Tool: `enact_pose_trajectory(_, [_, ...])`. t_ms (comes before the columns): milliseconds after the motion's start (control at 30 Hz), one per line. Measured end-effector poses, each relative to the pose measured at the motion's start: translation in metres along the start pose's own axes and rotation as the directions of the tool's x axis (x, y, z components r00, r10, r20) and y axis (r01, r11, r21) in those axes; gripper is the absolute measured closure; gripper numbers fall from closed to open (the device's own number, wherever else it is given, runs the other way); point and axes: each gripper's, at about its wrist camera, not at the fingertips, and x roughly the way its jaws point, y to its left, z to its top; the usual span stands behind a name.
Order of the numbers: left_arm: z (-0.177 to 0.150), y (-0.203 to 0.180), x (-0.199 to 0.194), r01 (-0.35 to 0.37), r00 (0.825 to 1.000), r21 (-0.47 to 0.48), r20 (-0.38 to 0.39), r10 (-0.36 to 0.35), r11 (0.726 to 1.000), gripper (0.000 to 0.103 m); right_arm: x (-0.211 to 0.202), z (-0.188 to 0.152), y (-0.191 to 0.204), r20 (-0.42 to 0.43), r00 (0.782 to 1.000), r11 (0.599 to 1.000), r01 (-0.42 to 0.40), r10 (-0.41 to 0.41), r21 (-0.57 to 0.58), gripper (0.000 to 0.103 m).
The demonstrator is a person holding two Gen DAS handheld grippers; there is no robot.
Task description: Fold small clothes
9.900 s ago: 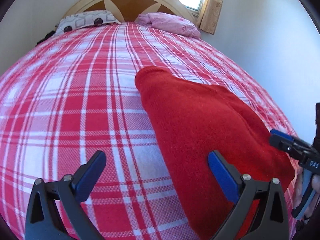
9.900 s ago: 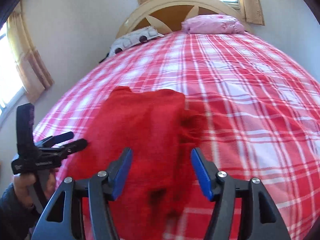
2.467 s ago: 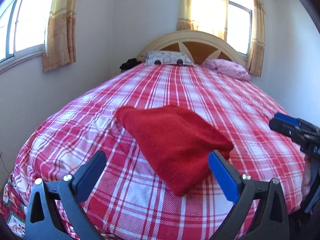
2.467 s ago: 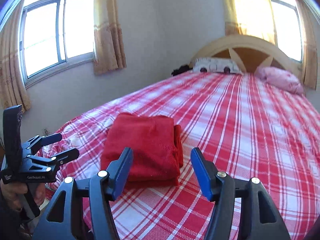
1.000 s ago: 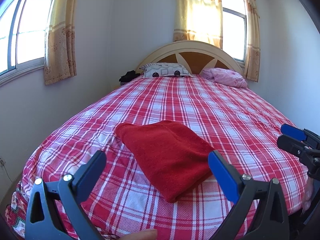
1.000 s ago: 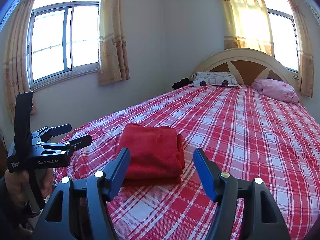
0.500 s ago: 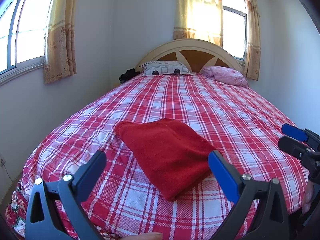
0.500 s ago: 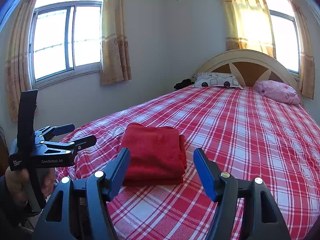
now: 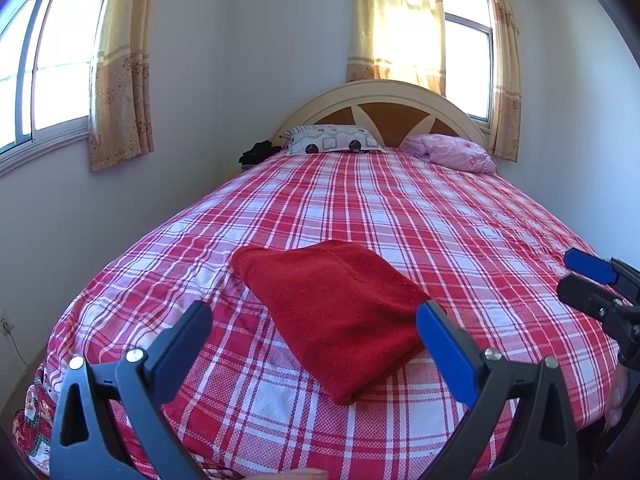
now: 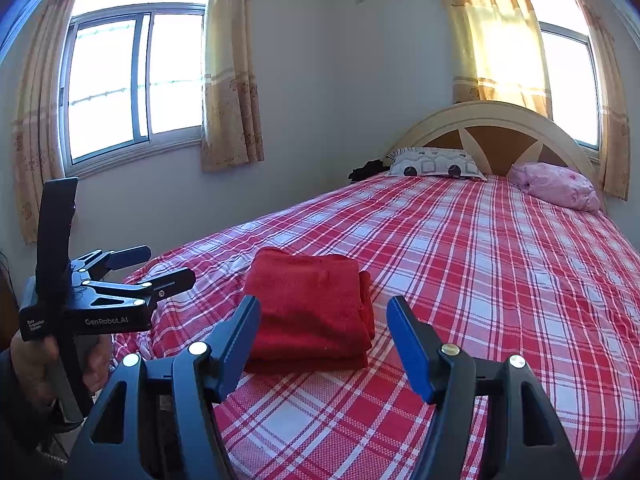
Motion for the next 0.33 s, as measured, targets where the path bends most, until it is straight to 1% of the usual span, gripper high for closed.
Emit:
enact_pose_trajectory(100, [-0.0012,0.0001,-0.0013,-0.003,1.000,-0.013,0.014,0.003,1.000,0.000,-0.0002,-0.0009,-0.0001,-0.005,1.000,1.000,-0.002,0.002,0.000,0.037])
enact_pose_trajectory(200, [-0.0027,0.0009,0.0000,0.020,1.000,-0.014,0.008,-0.020,1.000,0.000,0.0007,-0.0015,0.0019,-0.010,1.000,1.000,-0.005,0.005,-0.003,0.037])
enact_pose_trajectory(333, [-0.0044,-0.0003,0.0017,0.021,1.000,-0.008,0.007,-0.021,1.000,0.000,0.0011,-0.0027,0.0036,-0.018,1.000,1.000,-0.008,0.008,-0.011,0.037])
